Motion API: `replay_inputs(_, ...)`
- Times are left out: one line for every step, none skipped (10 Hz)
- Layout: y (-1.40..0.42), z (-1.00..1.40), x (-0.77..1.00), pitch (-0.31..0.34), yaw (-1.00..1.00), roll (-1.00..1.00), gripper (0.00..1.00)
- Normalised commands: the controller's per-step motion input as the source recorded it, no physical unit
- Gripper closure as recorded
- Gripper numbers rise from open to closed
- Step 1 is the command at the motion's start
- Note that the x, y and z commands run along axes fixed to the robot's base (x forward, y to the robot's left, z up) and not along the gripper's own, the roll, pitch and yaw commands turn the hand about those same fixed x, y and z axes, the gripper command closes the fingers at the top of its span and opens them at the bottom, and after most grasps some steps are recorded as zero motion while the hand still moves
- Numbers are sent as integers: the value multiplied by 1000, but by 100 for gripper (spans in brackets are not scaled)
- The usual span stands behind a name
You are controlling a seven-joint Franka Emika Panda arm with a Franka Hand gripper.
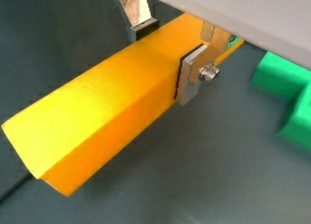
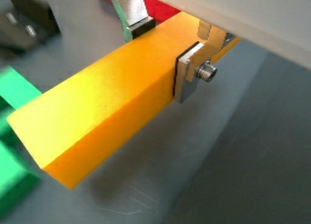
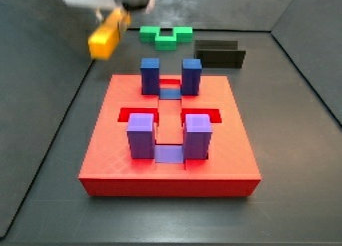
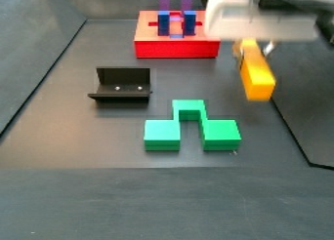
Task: Pick up the yellow object. Move up. Move to above the board. Insert the yellow object.
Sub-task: Move to above the board.
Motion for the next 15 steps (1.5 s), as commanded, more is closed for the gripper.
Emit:
replay_inputs(-7,1400,-40,24,-3,-12,100)
replay_inputs(-7,1400,-36,-5,-2,-29,100)
replay_inputs(-4,1400,-10,13,-3,-43,100)
replay_inputs(-4,1400,12,53,-5,-60,100)
replay_inputs(-3,1400,16,63,-5,-69,100)
replay_inputs(-5,868,12,62,-8,-74,100)
replay_inputs(5,360,30,50,-5,-70,100)
replay_inputs(-1400,220,821,58,329,7,100)
replay_inputs(-1400,202,825,98,294,105,100)
replay_inputs(-1400,187,864,146,221,109,100)
replay_inputs(-1400,198,898,147,127,-3,100)
replay_inputs(-1400,212,896,143,69,1,100)
replay_inputs(-1400,221,880,124,39,32,100)
replay_inputs(-1400,219,922,126,28,23,100)
replay_inputs(-984,159,711,160,15,46,100)
